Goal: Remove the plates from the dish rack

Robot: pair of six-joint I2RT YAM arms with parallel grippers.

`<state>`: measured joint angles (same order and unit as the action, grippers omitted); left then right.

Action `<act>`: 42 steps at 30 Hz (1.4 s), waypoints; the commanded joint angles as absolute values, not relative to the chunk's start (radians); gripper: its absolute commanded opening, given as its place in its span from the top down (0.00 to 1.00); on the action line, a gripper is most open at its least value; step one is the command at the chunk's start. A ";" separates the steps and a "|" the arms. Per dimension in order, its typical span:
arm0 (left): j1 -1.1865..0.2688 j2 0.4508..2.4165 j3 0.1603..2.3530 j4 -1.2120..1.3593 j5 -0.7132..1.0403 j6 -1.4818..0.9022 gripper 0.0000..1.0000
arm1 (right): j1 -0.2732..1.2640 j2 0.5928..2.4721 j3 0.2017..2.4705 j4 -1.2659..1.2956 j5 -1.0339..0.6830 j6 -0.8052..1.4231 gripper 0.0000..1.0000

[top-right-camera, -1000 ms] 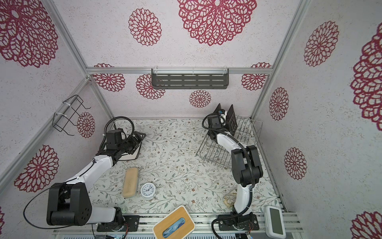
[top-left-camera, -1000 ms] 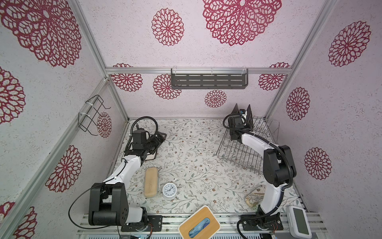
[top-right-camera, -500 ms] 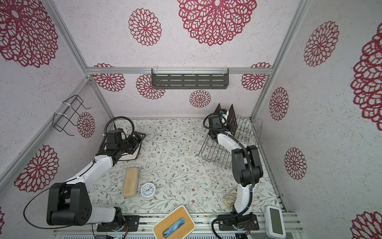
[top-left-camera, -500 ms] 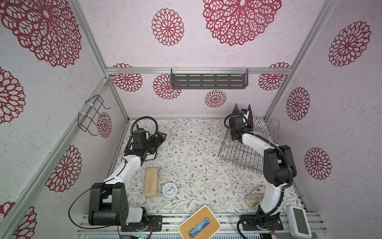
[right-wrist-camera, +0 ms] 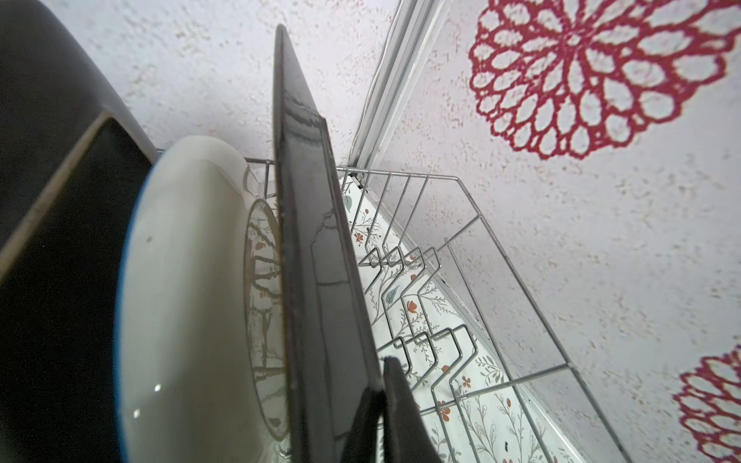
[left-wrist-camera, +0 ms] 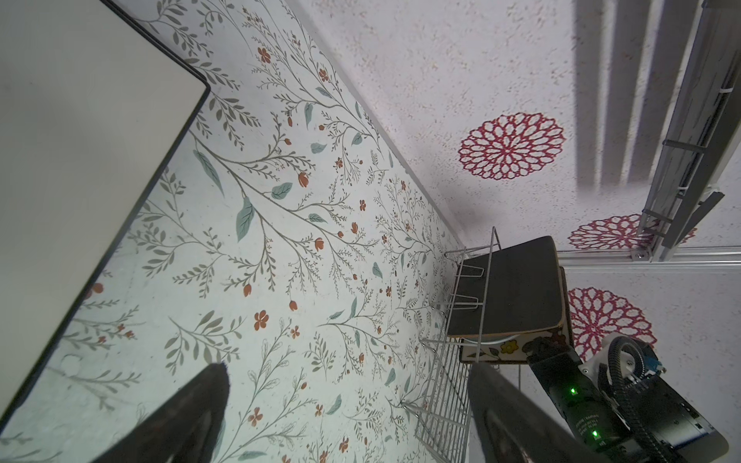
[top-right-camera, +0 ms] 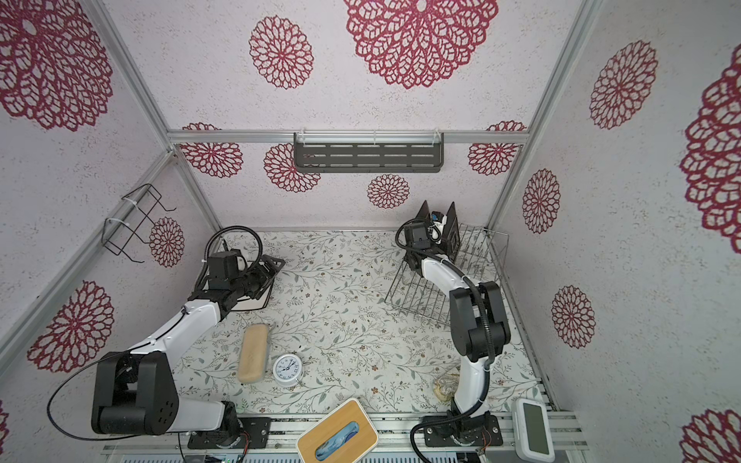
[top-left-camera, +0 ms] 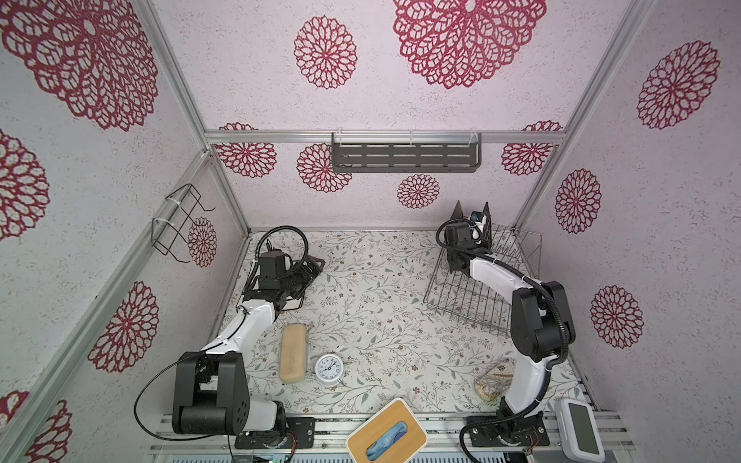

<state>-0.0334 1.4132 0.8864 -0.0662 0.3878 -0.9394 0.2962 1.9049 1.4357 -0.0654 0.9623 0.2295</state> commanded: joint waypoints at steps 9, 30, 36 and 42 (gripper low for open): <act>-0.052 1.417 0.919 -0.055 0.388 -0.933 0.03 | 0.303 1.764 1.347 0.139 1.019 0.173 1.00; -0.062 1.404 0.920 -0.061 0.380 -0.932 0.03 | 0.313 1.696 1.290 0.335 1.077 0.043 1.00; -0.063 1.401 0.920 -0.064 0.379 -0.931 0.03 | 0.318 1.684 1.287 0.385 1.092 0.002 1.00; -0.066 1.402 0.924 -0.066 0.379 -0.933 0.03 | 0.324 1.651 1.276 0.397 1.094 -0.007 1.00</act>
<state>-0.0532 1.4136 0.8986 -0.0685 0.3836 -0.9398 0.3180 1.7878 1.2491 0.2184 0.9718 0.0269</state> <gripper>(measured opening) 0.975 0.131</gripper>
